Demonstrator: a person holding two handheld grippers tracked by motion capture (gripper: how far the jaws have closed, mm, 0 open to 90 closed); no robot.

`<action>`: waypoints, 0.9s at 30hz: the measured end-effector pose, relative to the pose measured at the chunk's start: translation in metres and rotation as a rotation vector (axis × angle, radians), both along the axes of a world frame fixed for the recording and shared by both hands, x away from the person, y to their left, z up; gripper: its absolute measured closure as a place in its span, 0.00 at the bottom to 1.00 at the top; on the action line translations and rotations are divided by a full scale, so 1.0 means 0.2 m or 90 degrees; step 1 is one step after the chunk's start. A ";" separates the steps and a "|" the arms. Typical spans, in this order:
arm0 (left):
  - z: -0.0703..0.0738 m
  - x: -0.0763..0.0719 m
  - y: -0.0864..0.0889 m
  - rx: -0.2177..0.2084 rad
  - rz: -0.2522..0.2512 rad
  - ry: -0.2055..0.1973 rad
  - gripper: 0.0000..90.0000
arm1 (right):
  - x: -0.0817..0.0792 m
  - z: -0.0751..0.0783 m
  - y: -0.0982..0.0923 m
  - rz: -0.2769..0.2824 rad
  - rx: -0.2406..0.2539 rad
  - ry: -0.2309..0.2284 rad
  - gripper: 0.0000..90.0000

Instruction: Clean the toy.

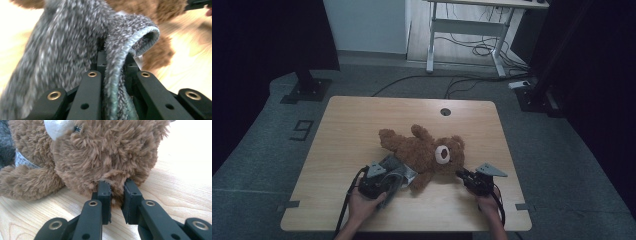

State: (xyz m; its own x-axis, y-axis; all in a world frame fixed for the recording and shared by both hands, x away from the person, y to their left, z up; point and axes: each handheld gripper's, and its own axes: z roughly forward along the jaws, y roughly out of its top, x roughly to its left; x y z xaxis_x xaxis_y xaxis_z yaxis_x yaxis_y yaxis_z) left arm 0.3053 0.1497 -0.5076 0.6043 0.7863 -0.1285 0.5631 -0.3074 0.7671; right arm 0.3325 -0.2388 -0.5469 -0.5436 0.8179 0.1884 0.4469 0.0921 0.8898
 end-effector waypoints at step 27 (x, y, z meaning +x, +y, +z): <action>0.15 0.10 -0.84 -0.027 -0.211 -0.007 0.89 | 0.00 -0.01 -0.01 0.007 0.008 -0.002 0.87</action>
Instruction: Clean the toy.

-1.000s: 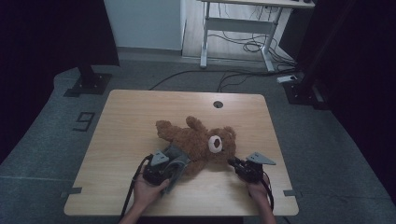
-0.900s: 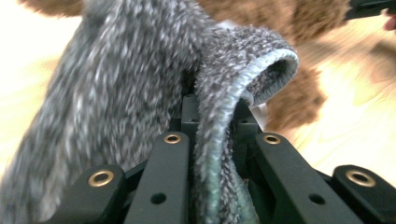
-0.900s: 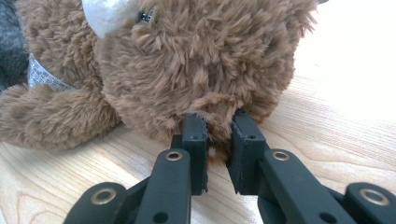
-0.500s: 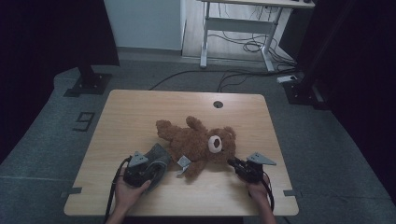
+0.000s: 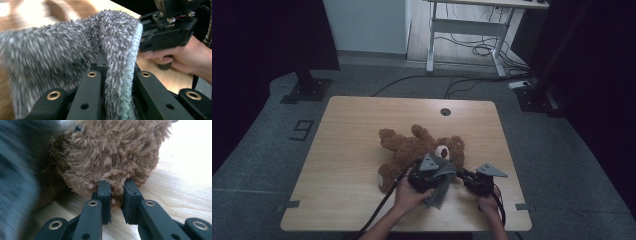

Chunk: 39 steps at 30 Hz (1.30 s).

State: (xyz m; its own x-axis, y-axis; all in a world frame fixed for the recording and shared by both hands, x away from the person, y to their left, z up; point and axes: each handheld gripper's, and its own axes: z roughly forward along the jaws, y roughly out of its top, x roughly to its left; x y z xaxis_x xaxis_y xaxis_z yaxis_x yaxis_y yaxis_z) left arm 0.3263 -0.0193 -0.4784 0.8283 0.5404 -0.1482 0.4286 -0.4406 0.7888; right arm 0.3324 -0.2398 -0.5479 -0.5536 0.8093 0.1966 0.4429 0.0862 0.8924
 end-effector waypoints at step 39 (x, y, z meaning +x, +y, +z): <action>-0.12 -0.04 0.68 -0.017 0.165 0.026 0.89 | 0.00 0.00 -0.02 0.025 -0.003 -0.009 0.89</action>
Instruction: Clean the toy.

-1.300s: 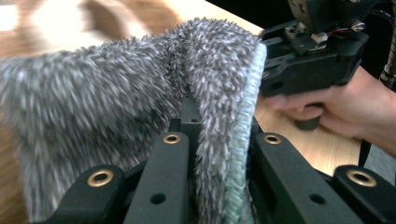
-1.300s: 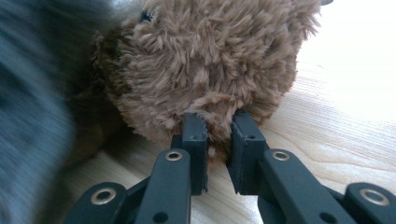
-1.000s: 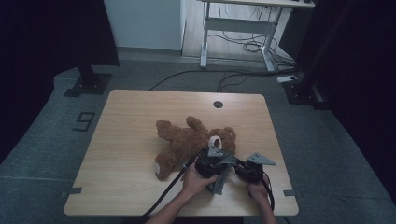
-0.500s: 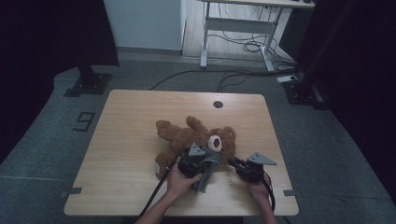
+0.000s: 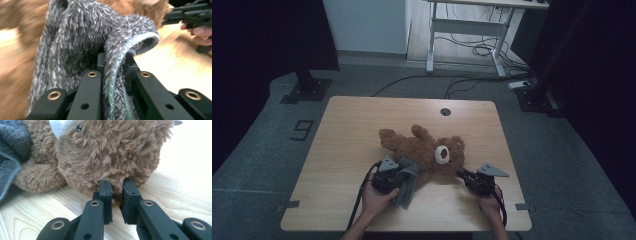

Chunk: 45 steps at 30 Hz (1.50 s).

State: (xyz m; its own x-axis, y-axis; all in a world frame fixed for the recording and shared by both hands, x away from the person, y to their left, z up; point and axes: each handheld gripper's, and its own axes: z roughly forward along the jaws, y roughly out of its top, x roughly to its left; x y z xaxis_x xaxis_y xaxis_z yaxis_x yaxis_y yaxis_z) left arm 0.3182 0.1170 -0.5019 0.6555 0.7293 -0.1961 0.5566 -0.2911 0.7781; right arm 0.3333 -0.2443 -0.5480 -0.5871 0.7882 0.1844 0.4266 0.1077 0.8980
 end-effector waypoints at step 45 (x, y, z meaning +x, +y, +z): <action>-0.03 0.04 -0.24 -0.006 -0.065 0.036 0.89 | 0.00 0.00 -0.01 0.010 0.005 0.003 0.89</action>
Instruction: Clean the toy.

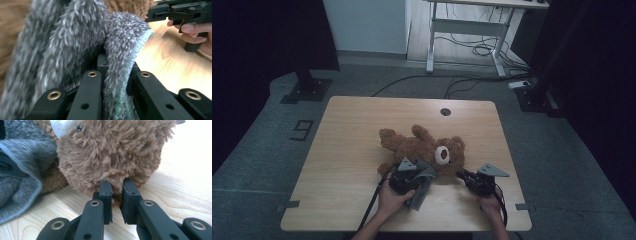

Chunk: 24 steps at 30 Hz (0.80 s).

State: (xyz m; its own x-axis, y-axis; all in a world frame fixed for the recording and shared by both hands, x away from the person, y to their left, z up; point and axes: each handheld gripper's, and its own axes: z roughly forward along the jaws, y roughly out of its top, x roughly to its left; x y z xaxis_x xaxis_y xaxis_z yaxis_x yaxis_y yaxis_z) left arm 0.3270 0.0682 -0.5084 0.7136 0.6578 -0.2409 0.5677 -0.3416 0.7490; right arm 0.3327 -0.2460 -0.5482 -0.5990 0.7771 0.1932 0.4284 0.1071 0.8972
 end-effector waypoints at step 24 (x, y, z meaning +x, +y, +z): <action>0.01 -0.09 0.53 -0.007 0.093 -0.005 0.89 | 0.00 -0.01 0.00 -0.002 -0.005 -0.003 0.89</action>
State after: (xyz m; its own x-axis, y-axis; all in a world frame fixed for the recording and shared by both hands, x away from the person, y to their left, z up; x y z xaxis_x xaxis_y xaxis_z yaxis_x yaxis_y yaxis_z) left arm 0.3083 0.1747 -0.5065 0.6119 0.7527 -0.2429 0.6051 -0.2476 0.7567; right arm 0.3323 -0.2459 -0.5494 -0.5979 0.7800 0.1846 0.4250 0.1131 0.8981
